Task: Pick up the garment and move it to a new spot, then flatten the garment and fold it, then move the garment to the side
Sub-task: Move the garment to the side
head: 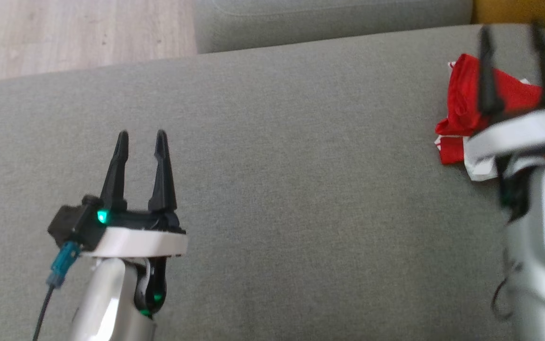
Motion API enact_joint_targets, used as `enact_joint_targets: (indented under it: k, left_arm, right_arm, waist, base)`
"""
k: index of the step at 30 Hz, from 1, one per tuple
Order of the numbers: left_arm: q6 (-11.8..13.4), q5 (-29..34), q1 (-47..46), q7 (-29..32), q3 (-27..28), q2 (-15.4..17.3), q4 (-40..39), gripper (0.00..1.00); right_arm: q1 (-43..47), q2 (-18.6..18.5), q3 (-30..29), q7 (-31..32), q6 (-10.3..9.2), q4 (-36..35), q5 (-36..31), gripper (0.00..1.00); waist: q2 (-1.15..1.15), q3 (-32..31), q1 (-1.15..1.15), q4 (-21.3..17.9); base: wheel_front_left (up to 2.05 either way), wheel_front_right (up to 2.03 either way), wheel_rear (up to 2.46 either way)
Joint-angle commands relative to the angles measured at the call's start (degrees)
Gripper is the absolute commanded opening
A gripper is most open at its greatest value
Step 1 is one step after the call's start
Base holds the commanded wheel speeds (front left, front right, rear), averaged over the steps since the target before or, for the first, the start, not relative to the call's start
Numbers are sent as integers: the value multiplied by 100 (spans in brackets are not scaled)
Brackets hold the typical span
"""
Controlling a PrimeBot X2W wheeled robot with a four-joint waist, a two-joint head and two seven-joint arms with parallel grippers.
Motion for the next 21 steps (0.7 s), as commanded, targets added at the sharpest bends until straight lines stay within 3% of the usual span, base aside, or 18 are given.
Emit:
enact_joint_targets:
  k: [1, 7, 15, 21]
  left_arm:
    - [76, -24, -73, -29, 233, 44, -175, 100]
    - [123, -4, 191, -29, 326, 44, -21, 100]
    - [45, -212, 566, -29, 336, 44, 120, 100]
    - [-4, -360, 780, -29, 294, 44, 87, 100]
  right_arm:
    - [83, 125, 113, -8, -5, -278, 23, 100]
    - [947, 417, 154, -386, -5, -183, 132, 100]
    - [1870, 441, 426, -949, -5, 457, 702, 100]
    - [1990, 442, 416, -1039, -5, 616, 864, 100]
  waist:
    - [0, -60, 1, 50]
    - [0, -180, 1, 126]
    - [0, -342, 1, 199]
    - [0, -438, 1, 209]
  base:
    - [0, 0, 0]
    - [0, 0, 0]
    - [0, 0, 0]
    - [0, 0, 0]
